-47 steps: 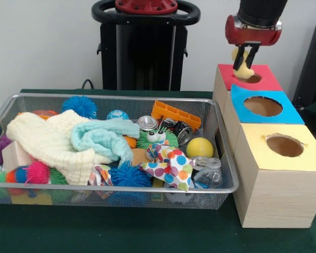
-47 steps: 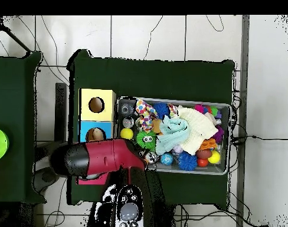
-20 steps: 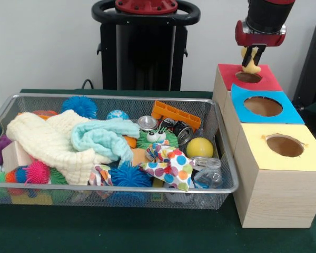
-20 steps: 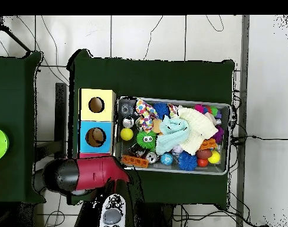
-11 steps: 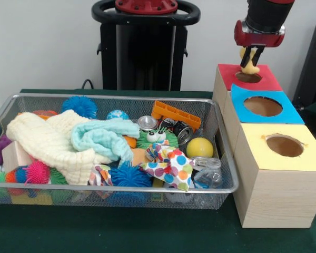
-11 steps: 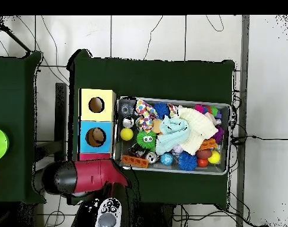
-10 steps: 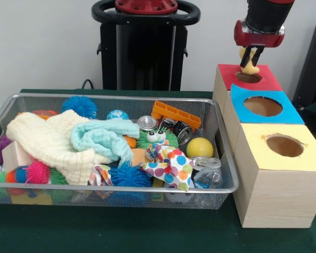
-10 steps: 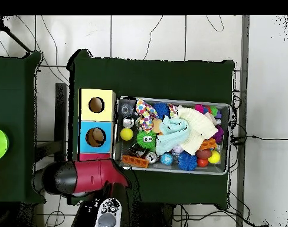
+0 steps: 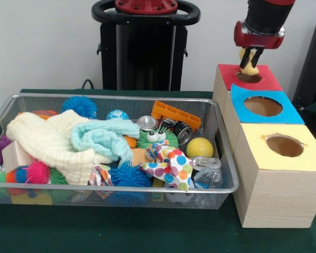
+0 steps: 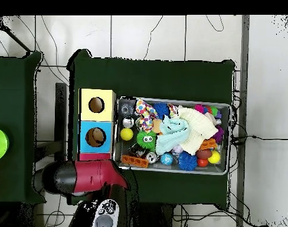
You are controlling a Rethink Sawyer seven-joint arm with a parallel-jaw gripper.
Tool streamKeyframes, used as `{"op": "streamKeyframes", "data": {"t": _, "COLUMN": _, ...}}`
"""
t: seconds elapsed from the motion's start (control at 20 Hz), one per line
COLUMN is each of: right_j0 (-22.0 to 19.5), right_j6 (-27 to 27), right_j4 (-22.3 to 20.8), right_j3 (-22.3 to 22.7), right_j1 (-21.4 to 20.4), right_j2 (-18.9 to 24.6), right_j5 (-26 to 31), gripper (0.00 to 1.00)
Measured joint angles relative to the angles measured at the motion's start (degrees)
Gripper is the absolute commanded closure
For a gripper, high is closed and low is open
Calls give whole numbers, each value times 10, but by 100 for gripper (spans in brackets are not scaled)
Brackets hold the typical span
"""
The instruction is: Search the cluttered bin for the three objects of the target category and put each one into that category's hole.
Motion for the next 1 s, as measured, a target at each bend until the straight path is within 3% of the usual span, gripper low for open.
{"op": "streamKeyframes", "data": {"t": 1.0, "right_j0": 9, "right_j6": 0, "right_j4": 38, "right_j3": -14, "right_j1": 22, "right_j2": -23, "right_j5": 0, "gripper": 100}}
